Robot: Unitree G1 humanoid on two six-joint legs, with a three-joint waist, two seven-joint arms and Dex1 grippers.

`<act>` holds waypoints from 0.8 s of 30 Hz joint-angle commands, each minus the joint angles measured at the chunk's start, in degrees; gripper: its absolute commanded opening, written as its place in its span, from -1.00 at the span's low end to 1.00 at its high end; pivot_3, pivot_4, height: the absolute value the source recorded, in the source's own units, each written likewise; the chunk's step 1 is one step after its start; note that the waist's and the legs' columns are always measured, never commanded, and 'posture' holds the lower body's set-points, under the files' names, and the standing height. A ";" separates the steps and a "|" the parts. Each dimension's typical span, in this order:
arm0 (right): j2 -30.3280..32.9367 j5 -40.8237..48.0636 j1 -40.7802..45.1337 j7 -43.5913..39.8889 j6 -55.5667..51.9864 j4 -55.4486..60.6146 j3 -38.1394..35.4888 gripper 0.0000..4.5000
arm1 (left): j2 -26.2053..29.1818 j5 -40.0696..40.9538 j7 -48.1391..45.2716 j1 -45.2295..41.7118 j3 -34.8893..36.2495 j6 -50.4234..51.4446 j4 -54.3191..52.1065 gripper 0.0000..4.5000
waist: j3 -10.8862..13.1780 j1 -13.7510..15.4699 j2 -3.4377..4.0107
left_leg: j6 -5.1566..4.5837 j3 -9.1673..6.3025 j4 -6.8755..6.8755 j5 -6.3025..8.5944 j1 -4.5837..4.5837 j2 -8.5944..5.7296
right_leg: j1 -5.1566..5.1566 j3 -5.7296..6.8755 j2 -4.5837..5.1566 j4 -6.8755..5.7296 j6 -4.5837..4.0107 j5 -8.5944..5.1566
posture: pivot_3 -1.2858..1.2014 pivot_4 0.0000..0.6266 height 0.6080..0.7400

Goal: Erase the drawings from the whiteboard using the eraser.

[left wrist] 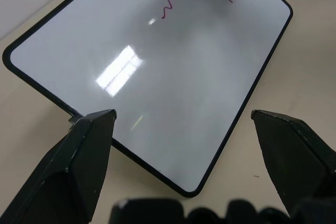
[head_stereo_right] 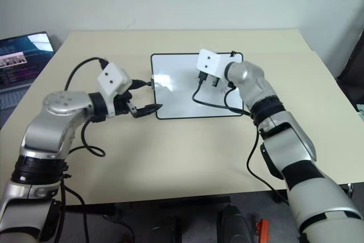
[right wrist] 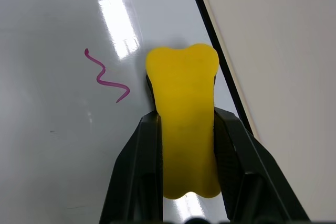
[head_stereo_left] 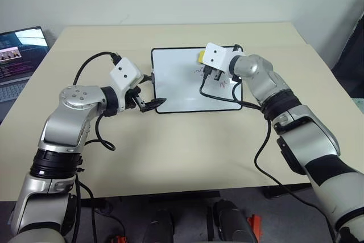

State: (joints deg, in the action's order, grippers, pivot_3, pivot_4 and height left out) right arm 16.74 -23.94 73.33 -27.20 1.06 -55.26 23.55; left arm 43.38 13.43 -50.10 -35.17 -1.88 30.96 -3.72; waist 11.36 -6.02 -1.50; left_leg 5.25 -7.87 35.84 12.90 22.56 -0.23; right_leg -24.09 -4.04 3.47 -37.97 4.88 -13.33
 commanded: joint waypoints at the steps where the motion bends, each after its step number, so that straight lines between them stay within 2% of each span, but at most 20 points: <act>1: -0.84 -1.43 -1.25 -1.96 1.42 -0.80 1.47 -0.57 | 0.46 0.43 0.34 -0.63 1.63 0.05 -1.86 1.00 | 0.00 -0.20 0.00 | 0.00 0.00 0.00 0.00 -0.05 0.00 | 0.03 0.00 0.00 -0.01 0.00 0.00 | 0.03 -0.52 1.00; 6: -1.43 -0.40 -4.33 -9.15 1.19 2.69 1.84 -0.57 | 0.47 1.52 0.00 -1.15 2.23 0.60 -2.58 1.00 | -0.02 -0.54 -0.03 | -0.01 0.00 0.00 0.00 -0.49 0.02 | 0.43 -0.02 -0.03 0.00 0.01 -0.01 | 0.03 -0.52 1.00; 11: -1.05 -0.71 -5.16 -11.05 0.66 4.24 1.55 -0.57 | 0.22 2.64 0.31 -1.96 2.44 1.35 -3.34 1.00 | -0.02 -0.54 -0.03 | -0.02 0.00 0.01 0.00 -0.79 0.02 | 0.73 -0.03 -0.05 0.03 0.22 -0.14 | 0.03 -0.52 1.00; 24: 0.54 -1.35 2.23 1.12 -2.86 -4.79 -1.61 -0.57 | 0.38 3.32 0.78 -2.13 2.15 1.62 -4.13 1.00 | -0.02 -0.40 -0.02 | -0.03 -0.04 0.02 -0.02 -0.79 0.02 | 0.73 -0.02 -0.06 0.02 0.02 -0.02 | 0.03 -0.52 1.00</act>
State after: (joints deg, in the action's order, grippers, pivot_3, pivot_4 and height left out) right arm 16.25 -24.73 74.27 -28.10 -0.54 -58.76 23.18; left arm 43.37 16.37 -49.48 -35.65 -1.67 33.03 -6.10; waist 11.34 -6.42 -1.52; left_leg 5.22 -7.91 35.85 12.89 21.79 -0.21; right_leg -23.36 -4.06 3.41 -37.94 4.91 -13.36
